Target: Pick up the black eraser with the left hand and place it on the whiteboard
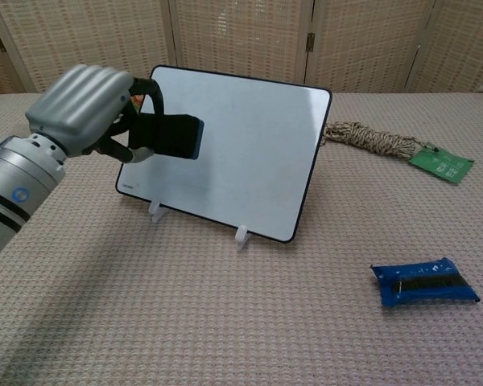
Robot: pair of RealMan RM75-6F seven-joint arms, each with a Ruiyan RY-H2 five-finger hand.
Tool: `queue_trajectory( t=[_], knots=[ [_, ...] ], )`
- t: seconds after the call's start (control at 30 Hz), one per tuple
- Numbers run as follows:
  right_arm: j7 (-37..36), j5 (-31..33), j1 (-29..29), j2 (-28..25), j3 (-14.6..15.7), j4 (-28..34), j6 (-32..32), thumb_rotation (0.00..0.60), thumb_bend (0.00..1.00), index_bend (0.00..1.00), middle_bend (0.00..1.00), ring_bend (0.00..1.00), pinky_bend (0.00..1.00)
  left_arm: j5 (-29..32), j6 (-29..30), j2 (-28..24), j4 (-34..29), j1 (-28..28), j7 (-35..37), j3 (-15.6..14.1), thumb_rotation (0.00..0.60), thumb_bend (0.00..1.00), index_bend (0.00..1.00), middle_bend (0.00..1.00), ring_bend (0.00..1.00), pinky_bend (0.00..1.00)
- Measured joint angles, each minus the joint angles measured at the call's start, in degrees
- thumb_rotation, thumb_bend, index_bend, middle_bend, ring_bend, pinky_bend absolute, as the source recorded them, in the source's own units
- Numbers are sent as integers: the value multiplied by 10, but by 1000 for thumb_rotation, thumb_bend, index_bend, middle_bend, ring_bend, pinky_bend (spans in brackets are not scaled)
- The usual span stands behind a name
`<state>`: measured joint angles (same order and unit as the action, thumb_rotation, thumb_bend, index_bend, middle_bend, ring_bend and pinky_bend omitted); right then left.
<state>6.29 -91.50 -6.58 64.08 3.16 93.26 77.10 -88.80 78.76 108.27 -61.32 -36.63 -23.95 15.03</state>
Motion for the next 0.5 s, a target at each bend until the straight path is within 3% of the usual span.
queue_trajectory(
  t=[0.33,0.5],
  knots=[
    [-26,10,-2,-13,-4,1,-2,600,394,0,0,0,0,27,-34,58,73,-46,-20,12,600,406,682,1000,946,993],
    [-29,16,-4,-15,-6,2,-7,600,393,0,0,0,0,31,-33,78,106,-60,-10,13,600,403,618,1000,943,993]
  ],
)
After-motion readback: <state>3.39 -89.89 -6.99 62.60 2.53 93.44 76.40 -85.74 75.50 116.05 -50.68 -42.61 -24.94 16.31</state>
